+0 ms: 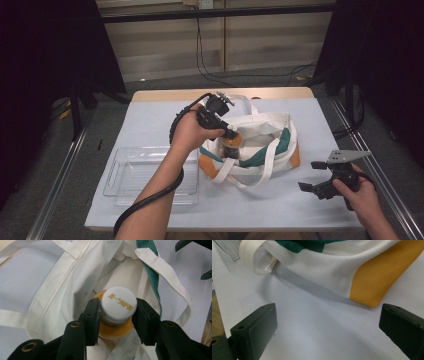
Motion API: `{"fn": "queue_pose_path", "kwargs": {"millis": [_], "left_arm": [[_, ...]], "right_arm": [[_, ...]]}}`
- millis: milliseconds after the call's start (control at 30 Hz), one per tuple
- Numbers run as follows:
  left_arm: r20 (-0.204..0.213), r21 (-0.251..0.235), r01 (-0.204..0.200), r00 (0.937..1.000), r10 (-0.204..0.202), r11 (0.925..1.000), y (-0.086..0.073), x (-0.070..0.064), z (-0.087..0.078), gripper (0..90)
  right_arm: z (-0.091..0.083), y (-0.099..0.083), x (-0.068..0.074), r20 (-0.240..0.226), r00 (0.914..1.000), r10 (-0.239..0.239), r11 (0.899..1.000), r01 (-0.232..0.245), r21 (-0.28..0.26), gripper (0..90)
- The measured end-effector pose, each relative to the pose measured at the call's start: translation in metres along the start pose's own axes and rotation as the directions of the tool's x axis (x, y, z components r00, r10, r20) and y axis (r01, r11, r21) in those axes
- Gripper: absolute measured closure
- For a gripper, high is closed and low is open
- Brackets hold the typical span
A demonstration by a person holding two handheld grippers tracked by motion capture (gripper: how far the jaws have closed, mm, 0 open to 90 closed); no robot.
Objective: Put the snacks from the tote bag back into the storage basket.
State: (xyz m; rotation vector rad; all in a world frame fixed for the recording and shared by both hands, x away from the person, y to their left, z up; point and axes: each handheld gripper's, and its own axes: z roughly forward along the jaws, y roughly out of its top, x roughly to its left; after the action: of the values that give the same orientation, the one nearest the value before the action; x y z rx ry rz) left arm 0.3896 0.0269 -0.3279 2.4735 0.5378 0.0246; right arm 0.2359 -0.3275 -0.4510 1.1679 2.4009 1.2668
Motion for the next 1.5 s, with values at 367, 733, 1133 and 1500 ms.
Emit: {"fn": "queue_pose_path", "kwargs": {"millis": [367, 733, 1133, 1500], "left_arm": [[-0.010, 0.007, 0.007, 0.9999, -0.006, 1.0000, 0.003, -0.001, 0.001, 57.8], [-0.019, 0.027, 0.003, 0.9998, -0.003, 0.9996, 0.006, -0.003, 0.001, 58.5], [-0.035, 0.092, 0.038, 0.9988, -0.035, 0.9950, 0.015, -0.008, 0.001, 59.0], [-0.056, 0.136, 0.067, 0.9966, -0.060, 0.9884, 0.034, -0.012, -0.014, 59.1]], "right_arm": [[0.001, 0.000, 0.000, -0.002, 1.0000, -0.004, 1.000, 0.004, 0.004, 1.4], [0.000, 0.000, 0.000, -0.005, 1.0000, -0.002, 1.000, 0.002, 0.005, 1.4], [-0.001, 0.000, -0.002, -0.002, 1.0000, -0.003, 1.000, 0.003, -0.003, 1.4], [-0.001, 0.000, -0.002, -0.001, 1.0000, 0.001, 1.000, -0.001, -0.002, 1.4]]}}
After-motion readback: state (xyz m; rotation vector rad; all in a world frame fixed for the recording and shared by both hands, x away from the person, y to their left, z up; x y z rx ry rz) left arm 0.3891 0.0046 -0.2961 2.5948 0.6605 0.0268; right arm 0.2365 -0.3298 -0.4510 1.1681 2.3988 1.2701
